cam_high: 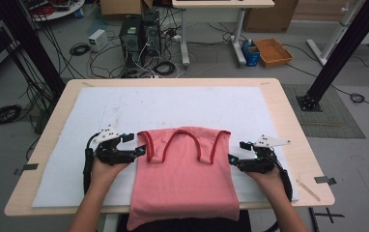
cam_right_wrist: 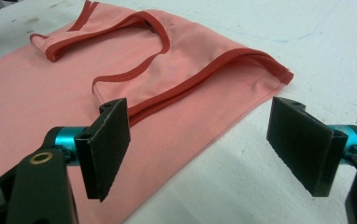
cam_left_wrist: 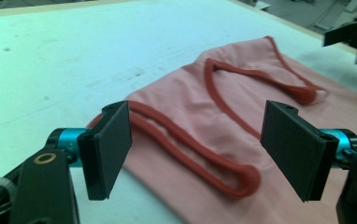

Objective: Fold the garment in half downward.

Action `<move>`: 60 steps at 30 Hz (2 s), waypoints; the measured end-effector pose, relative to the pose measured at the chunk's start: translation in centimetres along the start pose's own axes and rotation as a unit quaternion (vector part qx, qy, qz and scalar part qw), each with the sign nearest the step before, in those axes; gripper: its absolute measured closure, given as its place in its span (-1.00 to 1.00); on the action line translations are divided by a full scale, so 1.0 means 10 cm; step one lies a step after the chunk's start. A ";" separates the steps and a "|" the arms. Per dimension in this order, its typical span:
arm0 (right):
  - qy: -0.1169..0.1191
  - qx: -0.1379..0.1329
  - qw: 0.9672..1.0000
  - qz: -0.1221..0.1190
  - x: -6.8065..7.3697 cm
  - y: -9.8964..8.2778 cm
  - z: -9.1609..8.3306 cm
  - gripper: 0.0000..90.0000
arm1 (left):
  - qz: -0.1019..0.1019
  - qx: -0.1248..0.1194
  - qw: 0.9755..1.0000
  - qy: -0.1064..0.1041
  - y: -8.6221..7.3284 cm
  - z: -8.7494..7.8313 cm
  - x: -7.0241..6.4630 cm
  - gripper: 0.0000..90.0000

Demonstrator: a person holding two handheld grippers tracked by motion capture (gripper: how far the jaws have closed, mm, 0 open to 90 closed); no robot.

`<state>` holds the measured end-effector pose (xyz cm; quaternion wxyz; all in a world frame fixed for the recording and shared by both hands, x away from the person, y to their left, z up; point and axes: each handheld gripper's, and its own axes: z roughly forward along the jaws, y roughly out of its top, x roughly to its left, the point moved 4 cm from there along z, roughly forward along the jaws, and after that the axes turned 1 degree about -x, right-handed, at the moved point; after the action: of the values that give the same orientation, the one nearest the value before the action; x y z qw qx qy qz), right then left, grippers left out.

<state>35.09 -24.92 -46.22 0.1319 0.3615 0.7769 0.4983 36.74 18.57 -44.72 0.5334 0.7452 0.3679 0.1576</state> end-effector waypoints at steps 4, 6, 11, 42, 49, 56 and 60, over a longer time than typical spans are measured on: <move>-0.002 0.002 1.000 -0.001 -0.01 0.01 0.01 -0.52 | 0.001 0.006 1.000 0.014 -0.01 0.05 0.08 -0.44; -0.005 0.003 1.000 -0.001 -0.03 0.02 0.01 -0.52 | -0.001 0.010 1.000 0.022 -0.03 0.08 0.14 -0.44; -0.021 0.000 1.000 0.000 -0.13 0.13 0.05 -0.52 | -0.011 0.026 0.999 0.028 -0.01 0.17 0.28 -0.44; -0.082 0.106 0.991 -0.016 -0.53 0.30 0.72 0.09 | -0.001 0.126 0.992 0.032 -0.01 0.55 0.45 -0.06; -0.084 0.104 0.991 -0.017 -0.52 0.31 0.72 0.40 | 0.031 0.132 0.989 0.057 -0.01 0.56 0.44 0.34; -0.068 0.100 0.993 -0.017 -0.50 0.32 0.74 0.80 | 0.052 0.128 0.989 0.049 -0.01 0.56 0.39 0.82; -0.065 0.102 0.992 -0.020 -0.51 0.32 0.73 0.84 | 0.057 0.118 0.989 0.063 0.01 0.54 0.41 0.85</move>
<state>44.19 -22.70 -47.61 0.1541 0.3890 0.8208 0.3889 43.01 17.83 -47.34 0.4078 0.8114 0.3732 0.1898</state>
